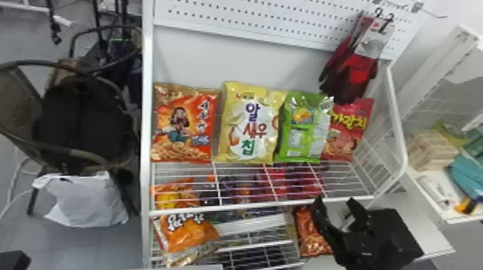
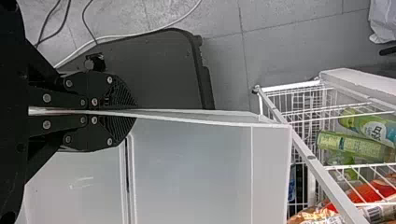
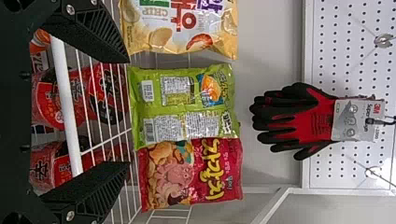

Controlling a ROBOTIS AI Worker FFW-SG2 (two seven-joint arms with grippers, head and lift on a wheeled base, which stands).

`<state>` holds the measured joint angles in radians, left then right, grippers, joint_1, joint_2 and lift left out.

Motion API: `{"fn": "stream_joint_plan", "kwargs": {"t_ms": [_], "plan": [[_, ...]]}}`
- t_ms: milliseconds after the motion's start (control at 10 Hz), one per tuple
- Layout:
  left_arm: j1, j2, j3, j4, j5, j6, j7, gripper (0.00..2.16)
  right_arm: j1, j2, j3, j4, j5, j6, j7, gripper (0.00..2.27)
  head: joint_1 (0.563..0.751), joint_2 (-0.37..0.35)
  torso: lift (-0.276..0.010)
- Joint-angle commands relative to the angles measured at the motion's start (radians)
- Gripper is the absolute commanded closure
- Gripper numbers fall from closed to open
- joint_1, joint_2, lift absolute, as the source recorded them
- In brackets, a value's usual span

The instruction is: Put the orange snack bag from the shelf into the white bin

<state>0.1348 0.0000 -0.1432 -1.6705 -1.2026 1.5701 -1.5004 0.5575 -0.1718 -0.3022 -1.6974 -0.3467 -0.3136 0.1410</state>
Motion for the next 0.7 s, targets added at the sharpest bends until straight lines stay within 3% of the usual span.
{"fn": "stream_joint_plan", "kwargs": {"t_ms": [0, 600], "plan": [[0.0, -0.003, -0.004, 0.001, 0.0, 0.001, 0.0, 2.14, 0.001, 0.0, 0.0, 0.001, 0.0, 0.0, -0.001, 0.11, 0.695, -0.35, 0.001], [0.011, -0.003, -0.007, 0.0, 0.0, 0.001, 0.002, 2.14, 0.004, -0.002, 0.005, -0.01, -0.005, 0.0, -0.009, 0.11, 0.695, -0.35, 0.001]]}}
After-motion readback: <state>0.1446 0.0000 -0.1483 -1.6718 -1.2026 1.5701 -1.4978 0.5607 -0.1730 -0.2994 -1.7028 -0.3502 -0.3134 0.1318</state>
